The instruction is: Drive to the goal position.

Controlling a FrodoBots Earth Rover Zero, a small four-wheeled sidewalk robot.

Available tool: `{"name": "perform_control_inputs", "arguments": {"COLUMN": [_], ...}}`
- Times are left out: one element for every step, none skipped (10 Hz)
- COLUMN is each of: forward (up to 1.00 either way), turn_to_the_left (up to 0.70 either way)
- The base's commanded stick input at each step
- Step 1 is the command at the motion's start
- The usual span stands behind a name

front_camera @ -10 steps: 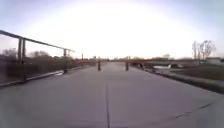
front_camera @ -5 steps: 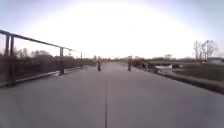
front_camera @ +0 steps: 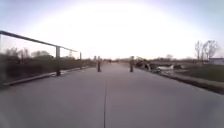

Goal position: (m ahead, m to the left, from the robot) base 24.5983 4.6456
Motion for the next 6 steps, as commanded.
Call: {"name": "perform_control_inputs", "arguments": {"forward": [1.00, 1.00, 1.00, 1.00, 1.00, 1.00], "turn_to_the_left": [0.01, 0.01, 0.01, 0.01, 0.01, 0.01]}}
